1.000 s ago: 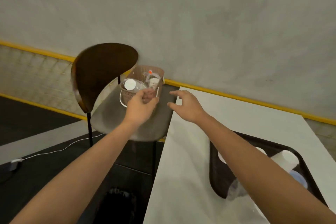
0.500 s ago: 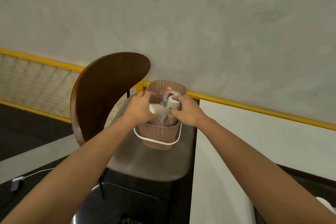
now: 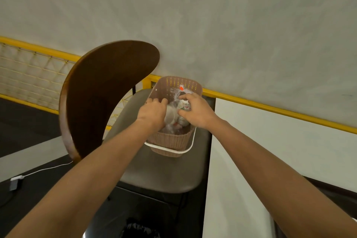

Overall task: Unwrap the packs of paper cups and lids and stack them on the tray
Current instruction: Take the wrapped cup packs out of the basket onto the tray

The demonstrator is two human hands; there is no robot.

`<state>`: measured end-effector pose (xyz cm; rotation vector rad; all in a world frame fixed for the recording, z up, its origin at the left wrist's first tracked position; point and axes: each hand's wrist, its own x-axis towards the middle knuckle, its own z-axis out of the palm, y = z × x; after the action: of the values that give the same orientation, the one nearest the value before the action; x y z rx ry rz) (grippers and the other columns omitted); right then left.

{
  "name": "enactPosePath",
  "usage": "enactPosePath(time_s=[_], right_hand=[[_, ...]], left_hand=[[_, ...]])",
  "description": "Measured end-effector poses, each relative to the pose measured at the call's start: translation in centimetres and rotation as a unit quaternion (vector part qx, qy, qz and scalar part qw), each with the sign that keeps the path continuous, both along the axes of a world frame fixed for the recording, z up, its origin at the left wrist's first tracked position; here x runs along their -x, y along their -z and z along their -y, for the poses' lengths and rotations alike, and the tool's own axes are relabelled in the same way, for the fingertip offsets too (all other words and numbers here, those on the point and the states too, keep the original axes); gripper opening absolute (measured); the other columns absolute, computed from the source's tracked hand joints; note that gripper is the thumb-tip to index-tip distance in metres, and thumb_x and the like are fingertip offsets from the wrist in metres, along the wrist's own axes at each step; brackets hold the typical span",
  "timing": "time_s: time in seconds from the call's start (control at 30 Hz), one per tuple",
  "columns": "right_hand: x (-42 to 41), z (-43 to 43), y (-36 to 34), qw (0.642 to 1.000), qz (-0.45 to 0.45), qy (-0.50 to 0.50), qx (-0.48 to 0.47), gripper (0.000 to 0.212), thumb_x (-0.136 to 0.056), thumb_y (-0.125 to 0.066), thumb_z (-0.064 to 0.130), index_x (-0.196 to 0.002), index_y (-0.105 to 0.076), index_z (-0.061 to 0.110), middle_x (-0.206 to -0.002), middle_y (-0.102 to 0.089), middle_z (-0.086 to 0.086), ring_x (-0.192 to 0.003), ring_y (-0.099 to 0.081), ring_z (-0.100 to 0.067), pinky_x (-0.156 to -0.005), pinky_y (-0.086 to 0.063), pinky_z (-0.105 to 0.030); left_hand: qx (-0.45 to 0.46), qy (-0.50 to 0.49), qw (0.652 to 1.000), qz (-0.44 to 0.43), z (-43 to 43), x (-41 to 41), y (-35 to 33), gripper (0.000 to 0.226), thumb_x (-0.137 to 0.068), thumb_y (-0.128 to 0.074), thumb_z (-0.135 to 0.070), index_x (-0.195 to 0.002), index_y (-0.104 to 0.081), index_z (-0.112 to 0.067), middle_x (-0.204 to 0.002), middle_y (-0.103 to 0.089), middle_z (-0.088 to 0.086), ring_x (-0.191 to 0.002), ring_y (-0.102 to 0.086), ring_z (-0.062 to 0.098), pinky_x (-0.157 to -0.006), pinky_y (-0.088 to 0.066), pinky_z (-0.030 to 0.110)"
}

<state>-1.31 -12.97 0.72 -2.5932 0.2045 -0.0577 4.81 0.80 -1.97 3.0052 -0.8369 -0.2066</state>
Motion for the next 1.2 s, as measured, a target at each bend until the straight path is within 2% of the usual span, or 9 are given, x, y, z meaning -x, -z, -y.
enactPosePath(time_s=[0.3,0.47,0.63,0.73,0.8,0.87,0.97,1.1,1.2], right_hand=[[-0.3,0.0,0.2,1.0,0.006,-0.002,-0.024,0.051,-0.085,-0.064,0.025,-0.134,-0.049,0.019,-0.142,-0.043,-0.004,-0.129,-0.042,-0.02,-0.102,-0.037,-0.031],[-0.5,-0.1,0.0,0.999,-0.024,-0.022,-0.014,0.073,-0.075,-0.075,0.019,-0.139,-0.041,0.017,-0.143,-0.039,-0.006,-0.131,-0.038,-0.022,-0.102,-0.035,-0.03],[-0.9,-0.9,0.3,0.998,-0.025,-0.045,-0.048,0.087,-0.071,-0.079,0.019,-0.143,-0.032,0.017,-0.145,-0.039,-0.006,-0.131,-0.039,-0.023,-0.104,-0.037,-0.032],[-1.4,-1.7,0.8,0.996,-0.017,-0.048,-0.074,0.085,-0.071,-0.08,0.019,-0.142,-0.033,0.018,-0.142,-0.042,-0.004,-0.129,-0.042,-0.021,-0.1,-0.036,-0.028],[-1.7,-2.3,1.1,0.994,0.001,-0.036,-0.102,0.079,-0.072,-0.079,0.018,-0.138,-0.037,0.019,-0.134,-0.05,-0.002,-0.121,-0.048,-0.02,-0.099,-0.043,-0.033],[-1.8,-2.7,1.2,0.99,0.017,-0.025,-0.136,0.073,-0.073,-0.078,0.015,-0.135,-0.039,0.02,-0.124,-0.055,0.001,-0.111,-0.053,-0.017,-0.091,-0.049,-0.032],[-1.6,-3.0,0.8,0.984,0.044,-0.024,-0.169,0.071,-0.073,-0.078,0.015,-0.133,-0.041,0.019,-0.12,-0.056,0.005,-0.101,-0.052,-0.007,-0.078,-0.044,-0.014],[-1.6,-3.6,0.6,0.981,0.096,0.007,-0.167,0.071,-0.067,-0.081,0.023,-0.128,-0.046,0.022,-0.117,-0.06,0.004,-0.102,-0.056,-0.012,-0.086,-0.049,-0.03],[-1.5,-3.7,0.1,0.978,0.122,0.022,-0.166,0.066,-0.065,-0.081,0.024,-0.122,-0.049,0.023,-0.107,-0.059,0.009,-0.097,-0.057,-0.011,-0.081,-0.05,-0.029]], left_hand=[[0.002,0.041,0.995,0.094,-0.1,0.2,-1.2,0.063,-0.076,-0.07,-0.047,-0.122,-0.04,-0.017,-0.115,-0.061,0.01,-0.117,-0.045,0.032,-0.076,-0.046,0.038],[0.055,0.046,0.99,0.119,-0.6,-0.3,-2.9,0.07,-0.072,-0.067,-0.054,-0.124,-0.036,-0.018,-0.107,-0.062,0.007,-0.116,-0.043,0.029,-0.065,-0.038,0.037],[0.167,0.016,0.983,0.075,-1.3,-0.8,-4.5,0.079,-0.066,-0.073,-0.045,-0.129,-0.034,-0.02,-0.095,-0.06,0.005,-0.105,-0.049,0.027,-0.068,-0.04,0.035],[0.276,0.007,0.961,0.031,-1.5,-0.8,-4.9,0.083,-0.06,-0.078,-0.036,-0.131,-0.036,-0.02,-0.076,-0.05,-0.007,-0.084,-0.051,0.02,-0.065,-0.037,0.03],[0.314,0.002,0.949,-0.003,-1.5,-0.9,-5.1,0.087,-0.057,-0.079,-0.032,-0.131,-0.036,-0.022,-0.08,-0.054,-0.006,-0.078,-0.052,0.017,-0.067,-0.037,0.028],[0.327,-0.006,0.945,-0.031,-1.5,-1.1,-5.3,0.091,-0.054,-0.079,-0.031,-0.133,-0.034,-0.023,-0.089,-0.061,-0.003,-0.081,-0.055,0.016,-0.072,-0.04,0.028],[0.338,-0.008,0.94,-0.049,-1.6,-1.1,-5.7,0.092,-0.053,-0.08,-0.03,-0.132,-0.033,-0.023,-0.091,-0.063,0.0,-0.083,-0.058,0.017,-0.073,-0.047,0.031],[0.355,0.0,0.933,-0.055,-1.5,-0.8,-6.4,0.084,-0.054,-0.08,-0.029,-0.125,-0.037,-0.019,-0.093,-0.064,-0.001,-0.086,-0.061,0.017,-0.073,-0.051,0.032],[0.362,0.003,0.931,-0.054,-1.5,-0.7,-6.9,0.084,-0.05,-0.077,-0.035,-0.123,-0.038,-0.021,-0.094,-0.064,-0.001,-0.088,-0.061,0.019,-0.078,-0.053,0.038]])
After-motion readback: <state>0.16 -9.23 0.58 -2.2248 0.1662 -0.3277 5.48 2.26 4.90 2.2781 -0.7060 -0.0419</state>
